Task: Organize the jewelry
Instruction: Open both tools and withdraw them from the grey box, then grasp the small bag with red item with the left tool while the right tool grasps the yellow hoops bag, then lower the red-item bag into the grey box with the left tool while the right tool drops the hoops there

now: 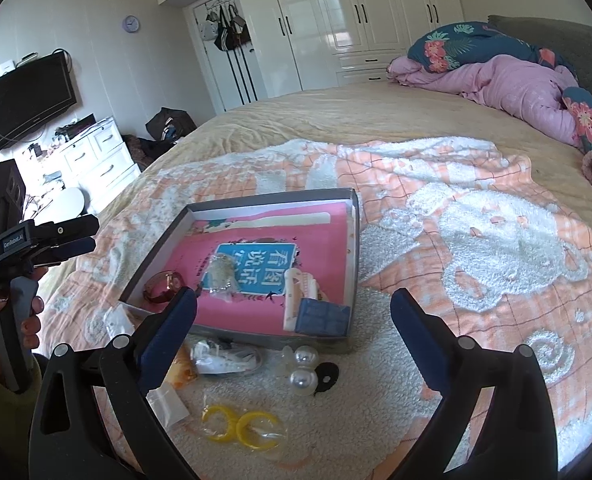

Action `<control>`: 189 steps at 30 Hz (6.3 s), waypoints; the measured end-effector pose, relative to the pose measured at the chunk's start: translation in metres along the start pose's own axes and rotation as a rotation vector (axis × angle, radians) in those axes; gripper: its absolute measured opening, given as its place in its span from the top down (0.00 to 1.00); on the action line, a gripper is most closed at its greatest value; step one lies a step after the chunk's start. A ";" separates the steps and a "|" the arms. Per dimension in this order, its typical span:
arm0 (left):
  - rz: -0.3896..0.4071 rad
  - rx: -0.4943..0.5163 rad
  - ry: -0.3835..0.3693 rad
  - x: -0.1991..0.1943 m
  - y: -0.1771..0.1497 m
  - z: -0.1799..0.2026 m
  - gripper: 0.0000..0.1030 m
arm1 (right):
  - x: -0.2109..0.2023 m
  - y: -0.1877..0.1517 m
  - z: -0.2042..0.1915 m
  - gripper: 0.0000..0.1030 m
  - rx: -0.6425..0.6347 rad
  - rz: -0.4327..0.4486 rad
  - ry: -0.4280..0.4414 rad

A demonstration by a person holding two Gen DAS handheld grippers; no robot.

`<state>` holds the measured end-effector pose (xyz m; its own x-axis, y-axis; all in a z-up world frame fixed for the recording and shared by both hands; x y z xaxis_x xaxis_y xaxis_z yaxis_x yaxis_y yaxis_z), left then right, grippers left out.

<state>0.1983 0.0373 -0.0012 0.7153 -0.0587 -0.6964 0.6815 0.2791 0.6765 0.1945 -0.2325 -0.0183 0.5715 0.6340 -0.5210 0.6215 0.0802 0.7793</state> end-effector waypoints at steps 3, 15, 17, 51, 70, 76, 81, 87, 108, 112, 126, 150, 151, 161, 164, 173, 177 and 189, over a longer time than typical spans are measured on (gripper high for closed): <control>0.003 -0.006 -0.006 -0.007 -0.004 0.000 0.09 | -0.003 0.000 -0.004 0.06 -0.009 -0.002 0.007; -0.020 0.003 -0.010 -0.023 -0.029 -0.002 0.09 | -0.010 -0.012 -0.029 0.05 -0.059 -0.049 0.051; -0.029 0.005 -0.005 -0.023 -0.034 -0.003 0.09 | -0.011 -0.016 -0.032 0.05 -0.065 -0.060 0.058; -0.307 0.045 -0.115 0.002 -0.149 0.027 0.09 | -0.008 -0.075 -0.042 0.05 -0.049 -0.221 0.078; -0.415 -0.154 -0.273 0.035 -0.166 0.031 0.10 | 0.007 -0.108 -0.023 0.05 -0.005 -0.325 0.052; -0.398 -0.163 -0.240 0.051 -0.158 0.034 0.23 | 0.015 -0.115 -0.023 0.05 0.009 -0.344 0.059; -0.379 -0.131 -0.175 0.063 -0.158 0.032 0.75 | 0.021 -0.116 -0.024 0.05 0.010 -0.346 0.063; -0.349 -0.111 -0.197 0.057 -0.152 0.026 0.83 | 0.034 -0.120 -0.023 0.05 0.029 -0.360 0.069; -0.140 -0.024 -0.142 0.005 -0.116 0.005 0.86 | 0.076 -0.124 -0.047 0.17 -0.122 -0.361 -0.050; -0.116 -0.035 -0.133 -0.001 -0.109 -0.001 0.86 | 0.074 -0.122 -0.048 0.19 -0.126 -0.347 -0.028; -0.027 -0.082 -0.088 -0.021 -0.074 -0.029 0.86 | 0.042 -0.078 -0.076 0.19 -0.142 -0.222 0.100; 0.074 -0.071 -0.063 -0.002 0.011 -0.028 0.86 | 0.070 0.010 -0.086 0.19 -0.238 -0.112 0.103; 0.074 -0.072 -0.065 -0.001 0.012 -0.027 0.86 | 0.072 0.012 -0.085 0.19 -0.237 -0.111 0.100; 0.042 -0.075 -0.057 0.037 0.031 -0.025 0.86 | 0.092 0.018 -0.072 0.19 -0.226 -0.125 0.078; 0.026 -0.066 -0.059 0.051 0.032 -0.022 0.86 | 0.100 0.018 -0.068 0.19 -0.222 -0.133 0.072; -0.026 -0.039 -0.055 0.080 0.023 -0.021 0.86 | 0.124 0.006 -0.062 0.19 -0.202 -0.169 0.077; -0.044 -0.045 -0.059 0.091 0.019 -0.026 0.86 | 0.131 0.000 -0.061 0.19 -0.198 -0.186 0.080; -0.080 -0.048 -0.042 0.111 0.012 -0.033 0.86 | 0.149 -0.014 -0.061 0.19 -0.192 -0.229 0.087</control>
<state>0.2803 0.0654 -0.0784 0.6656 -0.1224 -0.7362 0.7291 0.3171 0.6064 0.2380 -0.0928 -0.0857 0.3750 0.6453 -0.6656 0.6118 0.3672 0.7007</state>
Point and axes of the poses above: each gripper's, at about its wrist camera, not at the fingertips, and x roughly the way its jaws point, z to its right, y to its top, the point moved 6 cm from there along x, roughly the way its jaws point, and after that the axes turned 12 degrees about y, right-handed, at the moved point
